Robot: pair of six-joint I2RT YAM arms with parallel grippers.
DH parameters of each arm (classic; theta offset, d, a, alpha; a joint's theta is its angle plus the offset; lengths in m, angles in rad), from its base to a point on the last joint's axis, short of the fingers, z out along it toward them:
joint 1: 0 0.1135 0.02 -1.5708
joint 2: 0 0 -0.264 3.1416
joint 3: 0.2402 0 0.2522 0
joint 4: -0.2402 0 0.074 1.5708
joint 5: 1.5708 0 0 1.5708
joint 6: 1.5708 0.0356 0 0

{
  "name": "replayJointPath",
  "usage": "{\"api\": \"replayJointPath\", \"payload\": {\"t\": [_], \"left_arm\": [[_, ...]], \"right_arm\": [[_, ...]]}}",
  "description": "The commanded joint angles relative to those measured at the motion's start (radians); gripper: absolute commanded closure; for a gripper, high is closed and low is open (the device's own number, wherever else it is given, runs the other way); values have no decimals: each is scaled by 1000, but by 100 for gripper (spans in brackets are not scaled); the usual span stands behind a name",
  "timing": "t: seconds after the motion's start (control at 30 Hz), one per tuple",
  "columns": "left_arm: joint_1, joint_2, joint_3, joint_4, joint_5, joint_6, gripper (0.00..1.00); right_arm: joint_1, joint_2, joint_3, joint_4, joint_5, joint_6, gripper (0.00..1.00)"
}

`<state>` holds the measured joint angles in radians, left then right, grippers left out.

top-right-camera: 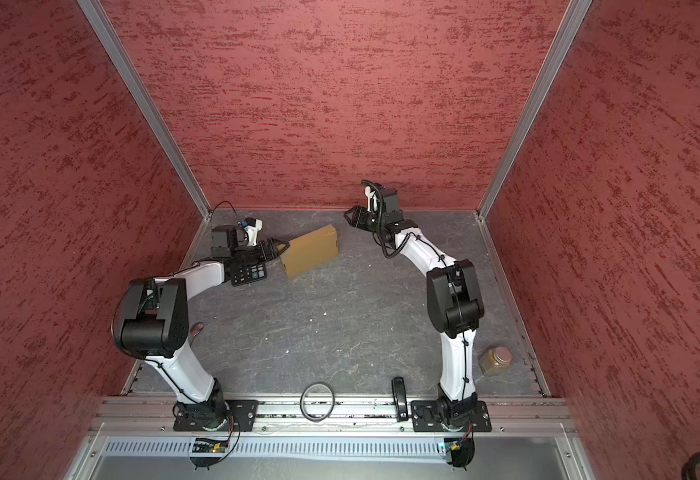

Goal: Fold the paper box

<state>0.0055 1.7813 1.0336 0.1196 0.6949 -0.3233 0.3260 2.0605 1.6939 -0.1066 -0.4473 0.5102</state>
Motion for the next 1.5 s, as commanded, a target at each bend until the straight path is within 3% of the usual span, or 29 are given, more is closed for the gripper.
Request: {"api": "replayJointPath", "payload": {"t": [0.0, 0.17, 0.93, 1.47], "left_arm": [[-1, 59, -21, -136, -67, 39, 16], [-8, 77, 2, -144, -52, 42, 17], [-27, 132, 73, -181, -53, 59, 18], [-27, 145, 71, -179, -60, 54, 18]], "right_arm": [[9, 56, 43, -15, -94, -39, 43], [10, 92, 52, 39, -156, -3, 44], [16, 184, 78, 111, -212, 34, 48], [18, 190, 24, 200, -237, 102, 75]]}}
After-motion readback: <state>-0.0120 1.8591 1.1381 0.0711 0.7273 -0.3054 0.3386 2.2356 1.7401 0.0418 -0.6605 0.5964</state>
